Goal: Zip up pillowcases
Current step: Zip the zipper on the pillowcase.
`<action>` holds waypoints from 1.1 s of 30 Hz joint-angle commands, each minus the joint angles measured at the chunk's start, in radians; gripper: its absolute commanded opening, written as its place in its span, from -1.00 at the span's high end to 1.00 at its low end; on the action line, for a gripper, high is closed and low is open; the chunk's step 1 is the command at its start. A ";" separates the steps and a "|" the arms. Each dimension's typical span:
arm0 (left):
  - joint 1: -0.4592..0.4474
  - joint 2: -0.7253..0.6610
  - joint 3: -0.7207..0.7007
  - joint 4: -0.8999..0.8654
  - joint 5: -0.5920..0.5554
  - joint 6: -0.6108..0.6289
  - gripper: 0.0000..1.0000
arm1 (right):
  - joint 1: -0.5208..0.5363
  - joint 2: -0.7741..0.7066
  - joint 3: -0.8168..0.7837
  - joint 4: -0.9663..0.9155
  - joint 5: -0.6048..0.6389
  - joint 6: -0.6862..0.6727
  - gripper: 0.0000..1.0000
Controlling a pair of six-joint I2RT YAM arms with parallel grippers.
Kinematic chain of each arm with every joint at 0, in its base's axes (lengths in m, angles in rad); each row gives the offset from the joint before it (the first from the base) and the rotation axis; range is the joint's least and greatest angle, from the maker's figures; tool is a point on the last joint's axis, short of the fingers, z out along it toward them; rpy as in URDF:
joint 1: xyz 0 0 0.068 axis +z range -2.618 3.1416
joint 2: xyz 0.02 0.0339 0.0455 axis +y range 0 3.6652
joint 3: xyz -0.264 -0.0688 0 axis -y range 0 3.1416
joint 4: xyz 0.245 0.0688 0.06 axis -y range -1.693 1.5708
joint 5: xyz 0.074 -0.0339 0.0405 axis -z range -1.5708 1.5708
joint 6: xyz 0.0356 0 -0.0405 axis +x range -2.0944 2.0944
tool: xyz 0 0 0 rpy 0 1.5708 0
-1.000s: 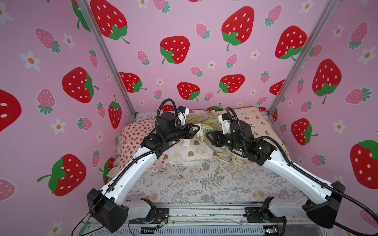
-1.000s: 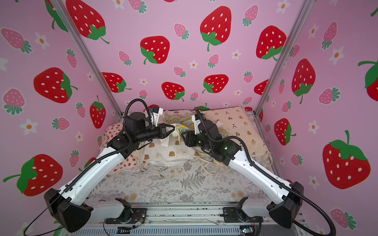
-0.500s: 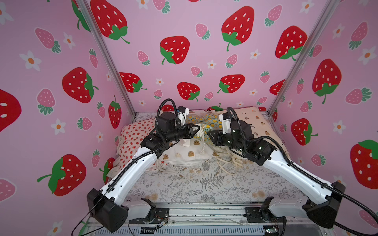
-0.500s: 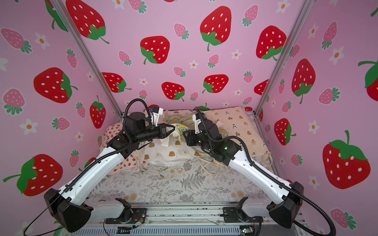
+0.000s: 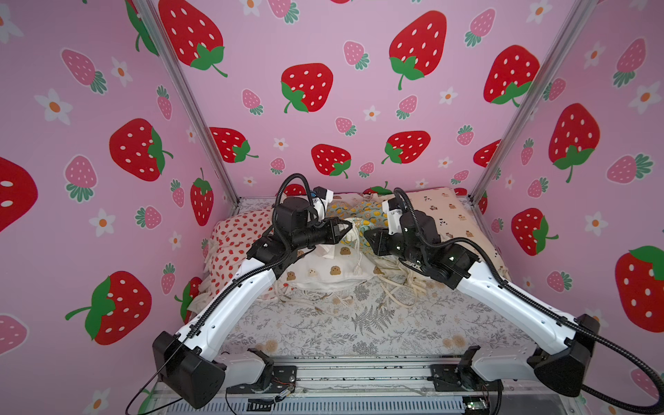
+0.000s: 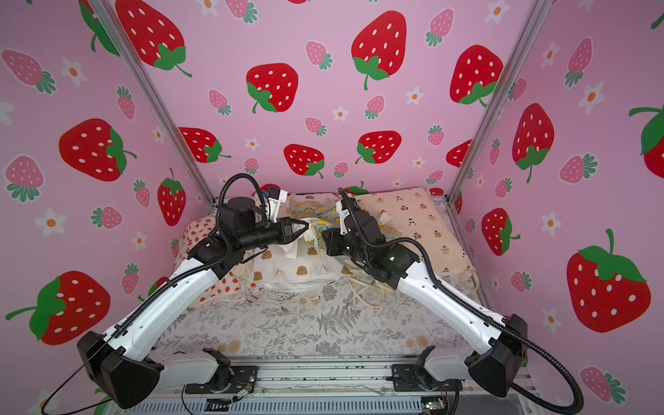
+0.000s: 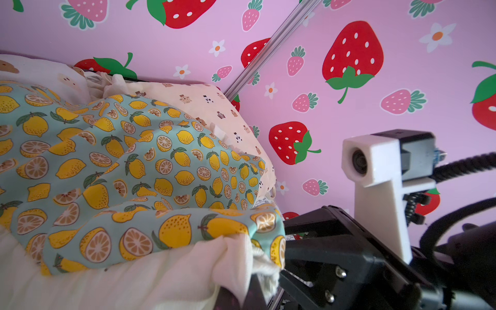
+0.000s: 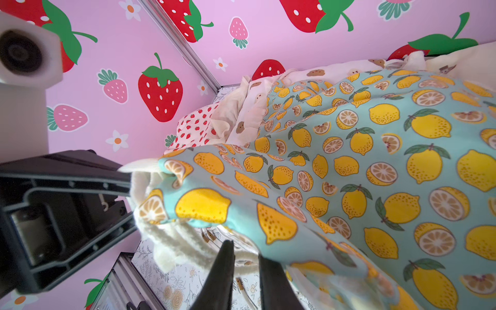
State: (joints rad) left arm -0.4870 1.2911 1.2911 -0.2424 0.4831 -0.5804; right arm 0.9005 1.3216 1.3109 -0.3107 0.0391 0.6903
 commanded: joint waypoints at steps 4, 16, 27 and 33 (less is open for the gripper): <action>0.005 -0.019 0.019 0.038 0.022 -0.008 1.00 | -0.001 -0.001 0.043 0.025 0.039 -0.019 0.61; 0.005 -0.022 0.016 0.041 0.022 -0.010 1.00 | -0.011 0.014 0.042 0.027 0.033 -0.024 0.79; 0.005 -0.028 0.007 0.054 0.002 -0.017 1.00 | -0.028 -0.015 -0.002 0.001 0.031 -0.005 0.90; 0.005 -0.039 -0.001 0.055 -0.008 -0.018 1.00 | -0.046 -0.021 0.000 -0.017 -0.016 0.010 0.97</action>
State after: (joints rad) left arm -0.4870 1.2831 1.2884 -0.2279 0.4858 -0.5888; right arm 0.8661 1.3262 1.3186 -0.3027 0.0395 0.6765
